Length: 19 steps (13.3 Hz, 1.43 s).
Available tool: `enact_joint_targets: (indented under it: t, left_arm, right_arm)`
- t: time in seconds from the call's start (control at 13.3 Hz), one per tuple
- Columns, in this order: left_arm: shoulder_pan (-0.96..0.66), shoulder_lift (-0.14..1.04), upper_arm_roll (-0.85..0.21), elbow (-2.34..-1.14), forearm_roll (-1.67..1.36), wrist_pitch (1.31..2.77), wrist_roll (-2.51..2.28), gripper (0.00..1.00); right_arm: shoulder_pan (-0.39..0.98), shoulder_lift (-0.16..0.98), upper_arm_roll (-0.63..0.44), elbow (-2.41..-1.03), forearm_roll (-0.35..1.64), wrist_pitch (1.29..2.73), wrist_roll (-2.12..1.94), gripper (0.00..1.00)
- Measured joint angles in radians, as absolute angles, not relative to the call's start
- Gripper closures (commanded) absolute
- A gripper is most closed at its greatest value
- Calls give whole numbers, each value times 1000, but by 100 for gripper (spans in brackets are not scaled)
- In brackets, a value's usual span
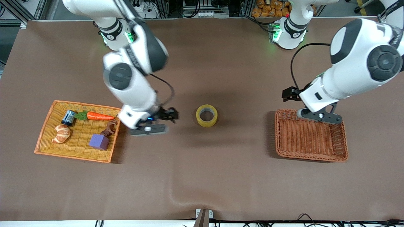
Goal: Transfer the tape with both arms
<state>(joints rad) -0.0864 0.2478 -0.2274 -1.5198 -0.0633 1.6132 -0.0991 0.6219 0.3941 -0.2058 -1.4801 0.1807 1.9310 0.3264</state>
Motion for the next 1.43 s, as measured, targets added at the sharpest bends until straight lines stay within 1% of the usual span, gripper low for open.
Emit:
enact_joint_targets:
  t: [0.22, 0.38, 0.53, 0.82, 1.05, 1.2, 1.43]
  left_arm:
    - [-126, 281, -229, -1520, -67, 1614, -101, 0]
    - [-148, 311, -230, -1520, -93, 1629, -137, 0]
    - [-169, 339, -230, -1520, -118, 1659, -186, 0]
    - [-280, 401, -232, -1520, -123, 1784, -369, 0]
    - [-376, 472, -232, -1520, -123, 1891, -537, 0]
    - [-419, 514, -230, -1519, -123, 1928, -592, 0]
    - [-464, 562, -228, -1520, -106, 1980, -643, 0]
  right_arm:
    - [513, 252, -211, -1617, 179, 1922, 159, 0]
    - [418, 195, -213, -1651, 179, 1880, 82, 0]
    - [334, 157, -214, -1658, 179, 1837, 7, 0]
    - [264, 95, -225, -1660, 141, 1729, -73, 0]
    - [224, 49, -228, -1661, 56, 1711, -94, 0]
    - [188, 16, -232, -1661, 40, 1677, -94, 0]
    - [118, -10, -228, -1660, 37, 1664, -101, 0]
